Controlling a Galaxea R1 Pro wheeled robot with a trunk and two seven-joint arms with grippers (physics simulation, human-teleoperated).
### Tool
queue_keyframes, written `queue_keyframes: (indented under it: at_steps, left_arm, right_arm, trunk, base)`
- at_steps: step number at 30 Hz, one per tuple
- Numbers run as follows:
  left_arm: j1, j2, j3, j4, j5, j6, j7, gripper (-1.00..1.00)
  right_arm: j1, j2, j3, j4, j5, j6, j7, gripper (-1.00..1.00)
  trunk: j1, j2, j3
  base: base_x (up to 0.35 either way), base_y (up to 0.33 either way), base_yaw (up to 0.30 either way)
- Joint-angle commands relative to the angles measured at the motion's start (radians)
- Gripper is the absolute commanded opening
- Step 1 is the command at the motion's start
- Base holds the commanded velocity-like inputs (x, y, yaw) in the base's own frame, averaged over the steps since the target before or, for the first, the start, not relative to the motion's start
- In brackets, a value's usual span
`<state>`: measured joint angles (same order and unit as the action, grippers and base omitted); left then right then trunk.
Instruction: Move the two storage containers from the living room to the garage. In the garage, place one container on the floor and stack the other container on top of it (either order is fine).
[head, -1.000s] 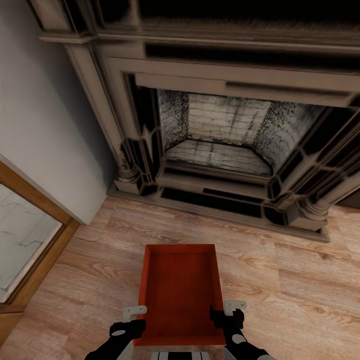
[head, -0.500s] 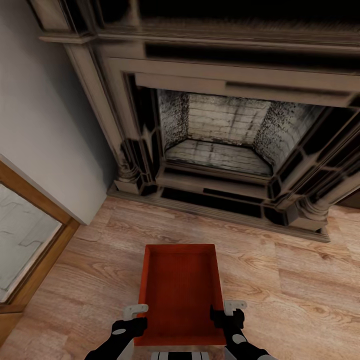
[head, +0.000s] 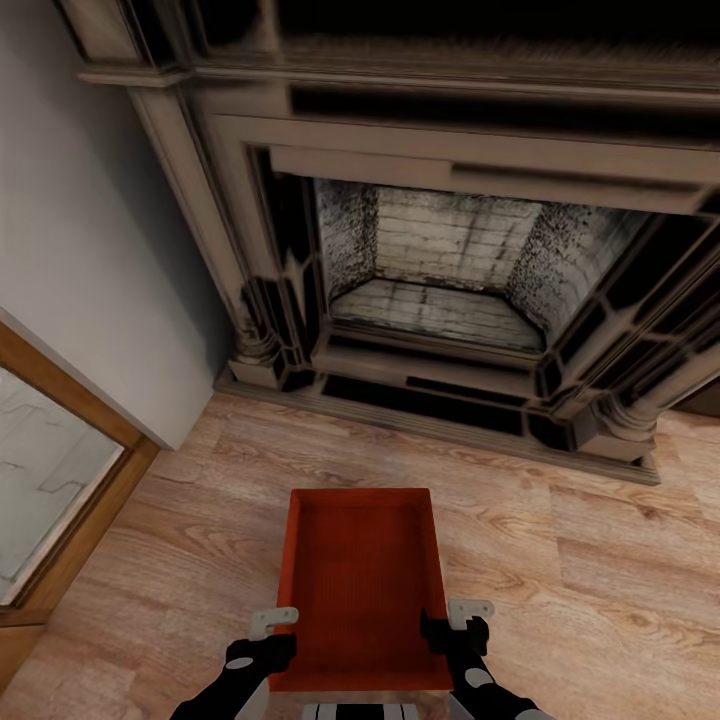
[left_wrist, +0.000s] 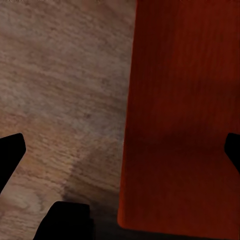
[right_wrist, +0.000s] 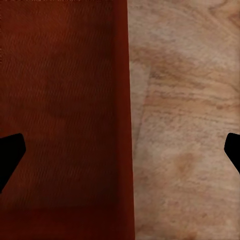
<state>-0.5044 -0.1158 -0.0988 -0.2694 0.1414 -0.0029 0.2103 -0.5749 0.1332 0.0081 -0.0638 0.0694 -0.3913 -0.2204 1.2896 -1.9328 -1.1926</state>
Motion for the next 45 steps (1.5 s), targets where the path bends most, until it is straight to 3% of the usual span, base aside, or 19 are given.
queue_keyframes:
  at_steps: [1,13,32,45]
  left_arm:
    - [0.000,0.001,-0.009,-0.001,0.010,0.000,0.006,1.00]
    - [0.000,0.002,-0.008,0.009,0.010,-0.050,0.006,1.00]
    - [0.000,-0.016,-0.006,0.014,0.007,-0.056,0.020,1.00]
    - [0.000,-0.018,-0.005,0.013,0.007,-0.077,0.022,1.00]
  right_arm:
    - [0.000,0.000,0.001,0.001,0.007,-0.001,-0.007,1.00]
    - [0.000,0.000,0.001,0.001,0.007,0.000,-0.007,1.00]
    - [-0.001,0.001,0.000,0.002,0.007,-0.011,-0.008,1.00]
    - [-0.001,0.000,0.000,0.001,0.007,-0.012,-0.007,1.00]
  trunk:
    - [0.000,0.000,-0.001]
    - [0.000,0.000,-0.001]
    - [0.000,0.000,-0.001]
    - [0.050,-0.091,-0.041]
  base:
    - [0.000,0.000,0.000]
    - [0.000,0.000,0.000]
    - [0.000,0.000,0.000]
    - [0.000,0.000,0.000]
